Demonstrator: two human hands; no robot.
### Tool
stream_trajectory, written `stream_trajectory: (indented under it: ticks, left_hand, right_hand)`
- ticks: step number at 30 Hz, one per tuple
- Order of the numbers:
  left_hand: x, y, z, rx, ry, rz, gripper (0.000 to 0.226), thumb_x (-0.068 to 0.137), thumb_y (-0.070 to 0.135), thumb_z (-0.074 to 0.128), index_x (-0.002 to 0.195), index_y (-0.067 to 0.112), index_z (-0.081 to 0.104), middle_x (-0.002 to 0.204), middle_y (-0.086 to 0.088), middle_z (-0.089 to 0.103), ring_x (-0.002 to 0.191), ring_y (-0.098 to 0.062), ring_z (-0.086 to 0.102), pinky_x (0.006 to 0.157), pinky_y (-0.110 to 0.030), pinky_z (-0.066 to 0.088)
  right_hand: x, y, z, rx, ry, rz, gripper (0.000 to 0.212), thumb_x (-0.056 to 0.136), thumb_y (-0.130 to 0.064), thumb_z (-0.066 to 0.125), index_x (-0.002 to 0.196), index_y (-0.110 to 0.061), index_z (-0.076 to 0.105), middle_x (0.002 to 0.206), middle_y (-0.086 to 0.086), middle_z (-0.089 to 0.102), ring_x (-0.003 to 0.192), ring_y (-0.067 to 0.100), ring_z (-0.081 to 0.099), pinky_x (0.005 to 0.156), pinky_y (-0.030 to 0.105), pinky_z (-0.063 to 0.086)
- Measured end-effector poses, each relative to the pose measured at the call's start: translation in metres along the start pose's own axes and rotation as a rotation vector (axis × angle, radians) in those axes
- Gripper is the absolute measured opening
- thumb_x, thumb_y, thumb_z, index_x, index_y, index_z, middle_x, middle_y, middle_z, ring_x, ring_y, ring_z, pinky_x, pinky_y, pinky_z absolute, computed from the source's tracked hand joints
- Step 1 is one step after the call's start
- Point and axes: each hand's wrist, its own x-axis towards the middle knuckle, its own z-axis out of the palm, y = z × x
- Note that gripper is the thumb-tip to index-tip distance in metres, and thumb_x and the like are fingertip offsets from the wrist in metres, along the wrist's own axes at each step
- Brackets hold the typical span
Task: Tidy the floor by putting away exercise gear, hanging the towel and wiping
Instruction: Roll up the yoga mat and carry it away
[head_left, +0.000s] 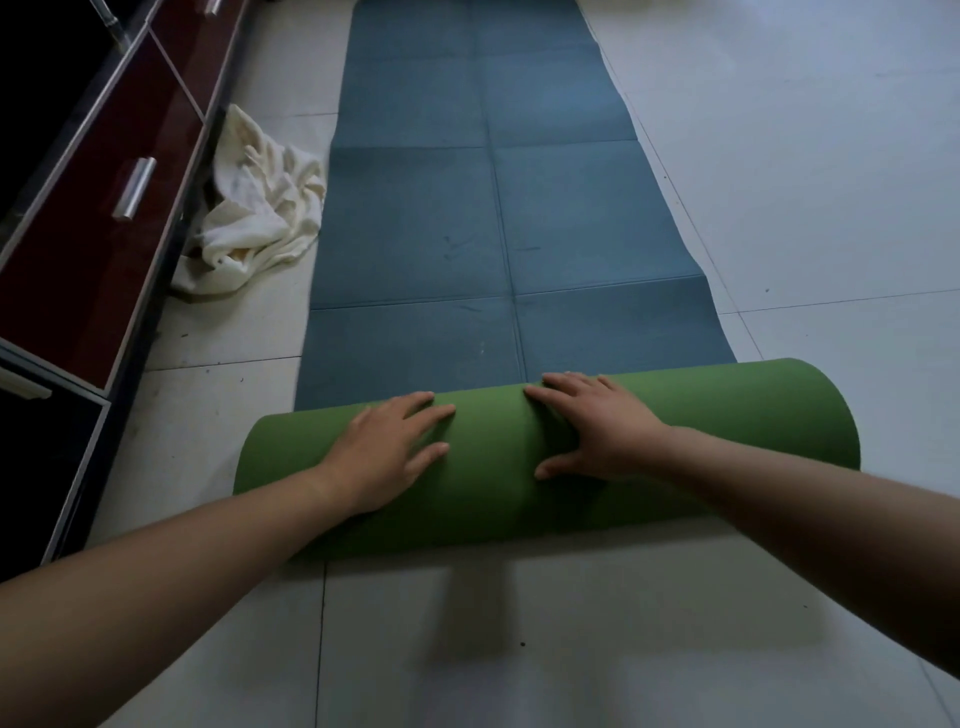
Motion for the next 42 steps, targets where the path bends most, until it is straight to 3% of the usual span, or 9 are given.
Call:
stream_trajectory:
  ticks: [3,8,13,16,20,23,29,34,42]
  left_hand:
    - [-0.011,0.016,0.0,0.063,-0.053,0.019,0.085,0.073,0.077,0.035,0.146,0.036,0.018,0.156,0.004,0.015,0.143,-0.017,0.016,0.116,-0.046,0.018]
    - [-0.001,0.013,0.0,0.139,-0.185,-0.006,0.109,0.063,0.075,0.06,0.146,0.041,0.0,0.158,0.005,0.001,0.145,-0.018,0.004,0.116,-0.052,0.011]
    - [0.016,0.003,-0.001,0.122,-0.156,-0.007,0.107,0.063,0.074,0.061,0.146,0.042,0.0,0.157,0.005,0.007,0.144,-0.019,0.01,0.115,-0.051,0.018]
    - [0.025,-0.002,-0.003,0.088,-0.131,0.0,0.107,0.062,0.073,0.064,0.146,0.043,0.004,0.157,0.005,0.013,0.143,-0.019,0.015,0.114,-0.05,0.022]
    - [0.033,-0.007,-0.016,-0.018,-0.065,-0.03,0.101,0.064,0.072,0.063,0.146,0.04,0.015,0.154,0.006,0.02,0.141,-0.018,0.021,0.115,-0.053,0.016]
    - [0.034,-0.012,-0.029,-0.105,0.089,-0.061,0.095,0.062,0.082,0.041,0.143,0.035,0.028,0.151,0.005,0.03,0.137,-0.017,0.03,0.113,-0.053,0.022]
    - [0.035,-0.015,-0.033,0.084,0.07,0.0,0.119,0.044,0.092,0.038,0.146,0.031,0.022,0.15,0.003,0.031,0.136,-0.02,0.031,0.112,-0.045,0.024]
    - [0.043,-0.015,-0.038,0.033,0.102,0.008,0.095,0.058,0.08,0.059,0.137,0.032,0.037,0.135,0.005,0.049,0.12,-0.021,0.048,0.099,-0.037,0.039]
    - [0.04,-0.011,-0.046,0.047,0.134,0.024,0.069,0.065,0.068,0.066,0.124,0.037,0.048,0.122,0.01,0.06,0.108,-0.017,0.057,0.084,-0.033,0.046]
  right_hand:
    - [0.013,0.0,-0.004,0.027,0.05,0.067,0.094,0.068,-0.068,0.064,0.145,-0.032,0.024,0.155,0.001,0.02,0.142,0.021,0.017,0.116,0.048,0.016]
    - [0.004,-0.001,0.004,0.013,0.103,0.01,0.084,0.073,-0.067,0.06,0.144,-0.032,0.03,0.153,0.0,0.024,0.139,0.021,0.024,0.115,0.041,0.018]
    - [-0.012,0.018,0.006,-0.085,-0.022,-0.053,0.113,0.062,-0.077,0.06,0.149,-0.03,0.005,0.159,-0.001,0.002,0.145,0.017,0.001,0.117,0.04,0.0]
    - [-0.01,0.021,0.005,-0.198,-0.062,-0.059,0.124,0.058,-0.076,0.064,0.149,-0.026,-0.005,0.159,0.002,-0.006,0.145,0.02,-0.004,0.117,0.044,-0.001]
    - [0.004,0.024,-0.011,-0.148,0.019,-0.062,0.114,0.063,-0.071,0.066,0.149,-0.024,0.008,0.157,0.002,0.012,0.144,0.02,0.012,0.117,0.04,0.011]
    - [0.018,0.033,-0.029,-0.038,0.152,-0.01,0.099,0.066,-0.067,0.067,0.146,-0.026,0.025,0.151,0.001,0.03,0.136,0.022,0.03,0.113,0.035,0.021]
    - [0.028,0.036,-0.037,0.048,0.234,0.038,0.086,0.07,-0.066,0.063,0.142,-0.028,0.035,0.146,-0.001,0.039,0.131,0.022,0.037,0.11,0.037,0.028]
    - [0.022,0.042,-0.038,-0.034,0.076,-0.011,0.118,0.049,-0.078,0.068,0.146,-0.027,0.024,0.15,-0.001,0.032,0.136,0.021,0.03,0.113,0.038,0.021]
    - [0.019,0.034,-0.041,-0.081,0.218,0.009,0.077,0.058,-0.064,0.074,0.125,-0.036,0.05,0.122,-0.008,0.06,0.11,0.02,0.056,0.084,0.031,0.042]
